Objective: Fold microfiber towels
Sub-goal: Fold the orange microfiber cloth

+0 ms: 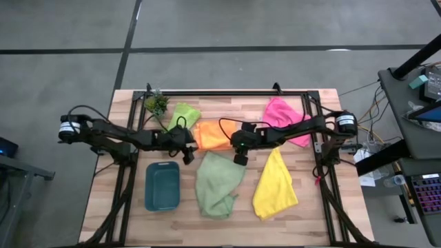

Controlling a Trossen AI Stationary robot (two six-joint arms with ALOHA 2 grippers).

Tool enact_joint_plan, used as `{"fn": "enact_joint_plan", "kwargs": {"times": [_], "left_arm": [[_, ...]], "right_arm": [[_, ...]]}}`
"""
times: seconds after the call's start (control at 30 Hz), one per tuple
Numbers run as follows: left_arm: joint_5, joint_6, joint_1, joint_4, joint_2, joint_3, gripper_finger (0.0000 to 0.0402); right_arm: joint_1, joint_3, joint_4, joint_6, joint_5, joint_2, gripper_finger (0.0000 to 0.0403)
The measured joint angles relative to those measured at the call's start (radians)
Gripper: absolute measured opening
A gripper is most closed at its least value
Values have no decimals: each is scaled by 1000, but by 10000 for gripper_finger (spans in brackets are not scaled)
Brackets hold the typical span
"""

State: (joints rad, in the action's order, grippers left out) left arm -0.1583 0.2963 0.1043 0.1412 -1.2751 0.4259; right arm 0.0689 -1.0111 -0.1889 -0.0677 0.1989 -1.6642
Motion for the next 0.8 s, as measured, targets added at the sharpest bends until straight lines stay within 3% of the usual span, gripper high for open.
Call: {"fn": "enact_joint_plan", "kwargs": {"times": [0.27,0.53,0.63,0.8], "left_arm": [[30,11,-1,55,-22,1,166],[25,-8,-2,147,-125,10,158],[19,-36,-2,148,-155,14,123],[17,-102,-3,146,-153,19,18]], "right_arm": [[1,0,-16,21,1,105,137],[1,0,-13,25,3,107,143],[1,2,-15,16,3,91,143],[1,3,-14,15,3,79,144]]}}
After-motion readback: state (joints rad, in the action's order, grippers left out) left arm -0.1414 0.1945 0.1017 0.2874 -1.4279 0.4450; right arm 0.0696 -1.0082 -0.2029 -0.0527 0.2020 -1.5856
